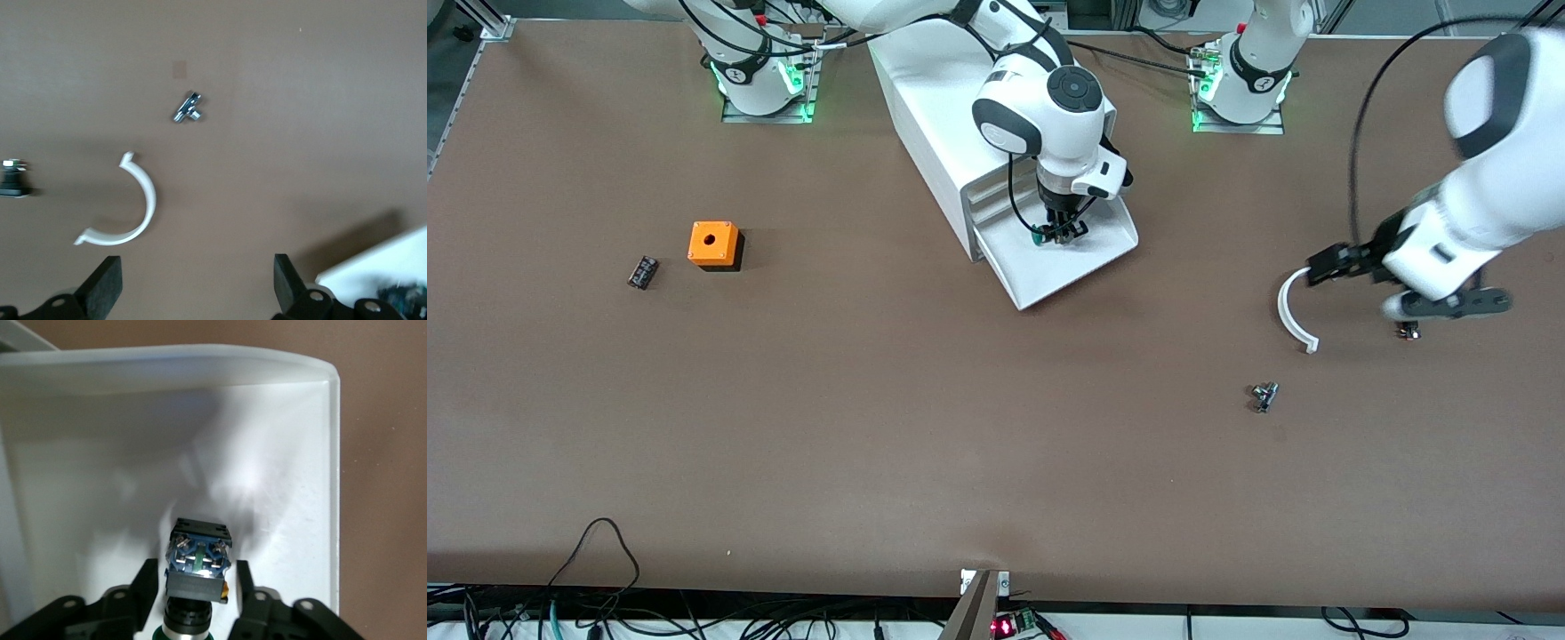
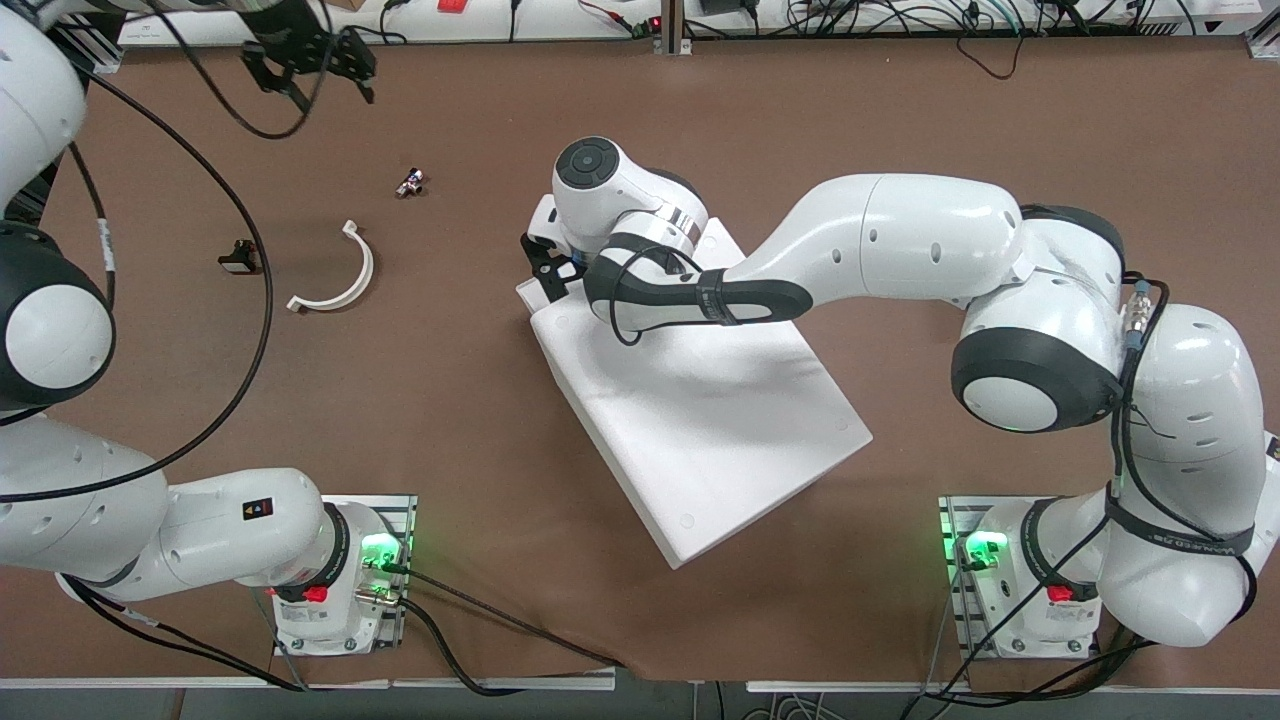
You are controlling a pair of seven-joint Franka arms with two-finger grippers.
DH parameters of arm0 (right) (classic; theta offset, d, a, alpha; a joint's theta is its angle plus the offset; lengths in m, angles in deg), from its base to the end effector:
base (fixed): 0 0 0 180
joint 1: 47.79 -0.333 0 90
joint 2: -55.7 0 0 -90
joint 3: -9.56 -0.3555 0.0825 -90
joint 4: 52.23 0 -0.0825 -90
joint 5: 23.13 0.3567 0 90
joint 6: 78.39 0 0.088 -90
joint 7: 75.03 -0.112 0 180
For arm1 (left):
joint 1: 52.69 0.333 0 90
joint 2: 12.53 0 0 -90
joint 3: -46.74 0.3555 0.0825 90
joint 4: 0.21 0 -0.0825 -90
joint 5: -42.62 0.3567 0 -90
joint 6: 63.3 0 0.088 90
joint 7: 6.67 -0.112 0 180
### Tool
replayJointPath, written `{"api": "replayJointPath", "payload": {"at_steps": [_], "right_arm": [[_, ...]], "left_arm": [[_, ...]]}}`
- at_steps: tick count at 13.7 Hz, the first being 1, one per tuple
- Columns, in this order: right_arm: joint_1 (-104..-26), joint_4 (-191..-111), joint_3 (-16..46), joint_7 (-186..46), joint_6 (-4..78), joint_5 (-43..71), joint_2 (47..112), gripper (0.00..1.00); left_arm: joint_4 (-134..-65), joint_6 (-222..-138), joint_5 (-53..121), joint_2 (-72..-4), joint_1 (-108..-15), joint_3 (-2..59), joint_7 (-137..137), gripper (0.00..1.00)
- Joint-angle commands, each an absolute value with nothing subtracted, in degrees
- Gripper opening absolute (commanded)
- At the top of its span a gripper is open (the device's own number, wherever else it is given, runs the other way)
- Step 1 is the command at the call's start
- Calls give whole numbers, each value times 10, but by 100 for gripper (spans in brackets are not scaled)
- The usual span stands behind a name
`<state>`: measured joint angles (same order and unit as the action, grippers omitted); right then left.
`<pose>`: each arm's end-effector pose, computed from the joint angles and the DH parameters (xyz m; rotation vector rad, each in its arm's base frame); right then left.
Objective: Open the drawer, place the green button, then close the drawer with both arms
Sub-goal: 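Release the button in the drawer while the left gripper returns to the drawer, then push the drawer closed with the left gripper while the right gripper withdraws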
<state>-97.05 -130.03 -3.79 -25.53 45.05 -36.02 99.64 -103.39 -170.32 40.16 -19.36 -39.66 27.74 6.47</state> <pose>0.3904 0.6346 0.3147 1.6716 2.6287 0.0854 0.5659 -0.0542 0.5189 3.0620 0.2146 -0.0898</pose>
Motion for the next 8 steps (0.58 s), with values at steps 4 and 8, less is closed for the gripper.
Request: {"api": "replayJointPath", "payload": {"at_steps": [4, 8], "right_arm": [[-944, -1272, -34, -299, 398, -346, 942, 100], [-903, -1256, -33, -299, 364, -330, 914, 100]], "left_arm": [[-1105, -1867, 413, -268, -451, 261, 252, 100], [-1118, -1931, 412, -333, -497, 261, 355, 100]]}}
